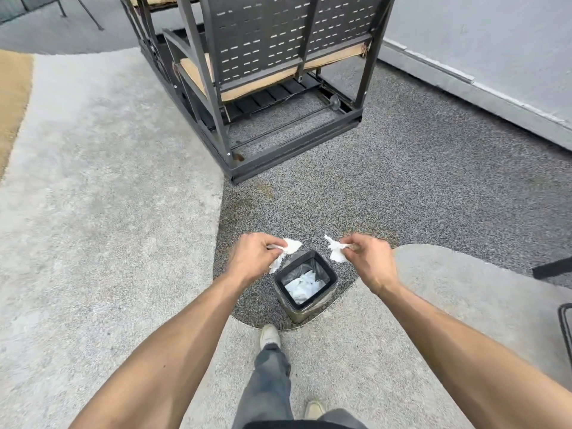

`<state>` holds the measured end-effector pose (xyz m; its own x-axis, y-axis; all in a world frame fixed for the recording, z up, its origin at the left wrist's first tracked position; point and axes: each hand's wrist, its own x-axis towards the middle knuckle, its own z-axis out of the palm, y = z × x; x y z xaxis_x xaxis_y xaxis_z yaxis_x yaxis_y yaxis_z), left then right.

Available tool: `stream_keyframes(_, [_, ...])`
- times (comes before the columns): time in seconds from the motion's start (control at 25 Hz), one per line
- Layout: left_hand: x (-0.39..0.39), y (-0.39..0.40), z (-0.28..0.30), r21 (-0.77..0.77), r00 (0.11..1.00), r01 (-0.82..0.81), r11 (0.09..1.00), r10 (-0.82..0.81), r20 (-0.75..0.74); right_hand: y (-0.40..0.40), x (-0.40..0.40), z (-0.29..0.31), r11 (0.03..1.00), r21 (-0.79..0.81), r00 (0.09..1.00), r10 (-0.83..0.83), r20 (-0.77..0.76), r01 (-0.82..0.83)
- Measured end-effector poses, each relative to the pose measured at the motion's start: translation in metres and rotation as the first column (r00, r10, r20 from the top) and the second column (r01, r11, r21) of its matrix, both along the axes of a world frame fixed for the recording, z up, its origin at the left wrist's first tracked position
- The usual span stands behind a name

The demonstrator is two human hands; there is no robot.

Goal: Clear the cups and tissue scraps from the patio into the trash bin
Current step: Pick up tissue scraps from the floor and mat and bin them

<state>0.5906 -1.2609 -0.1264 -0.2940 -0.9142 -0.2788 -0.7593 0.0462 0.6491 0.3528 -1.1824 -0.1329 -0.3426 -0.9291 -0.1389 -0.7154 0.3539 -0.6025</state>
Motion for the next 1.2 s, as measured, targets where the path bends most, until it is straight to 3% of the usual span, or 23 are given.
stream_keyframes(0.48, [-0.018, -0.125, -0.079, 0.288, 0.998, 0.055, 0.956, -0.065, 0.024, -0.095, 0.017, -0.069, 0.942, 0.272, 0.975, -0.216, 0.048, 0.195])
stream_keyframes(0.68, [-0.034, -0.141, -0.124, 0.280, 0.983, 0.121, 0.952, -0.155, 0.100, -0.109, -0.001, -0.114, 0.905, 0.339, 0.958, -0.284, 0.037, 0.255])
stream_keyframes(0.92, [-0.056, -0.148, -0.217, 0.309, 0.971, 0.120, 0.943, -0.176, 0.161, -0.130, -0.020, -0.211, 0.875, 0.428, 0.968, -0.251, -0.001, 0.227])
stream_keyframes(1.2, [-0.089, -0.129, -0.379, 0.371, 0.946, 0.085, 0.925, -0.192, 0.261, -0.140, -0.031, -0.378, 0.834, 0.527, 0.981, -0.193, -0.003, 0.165])
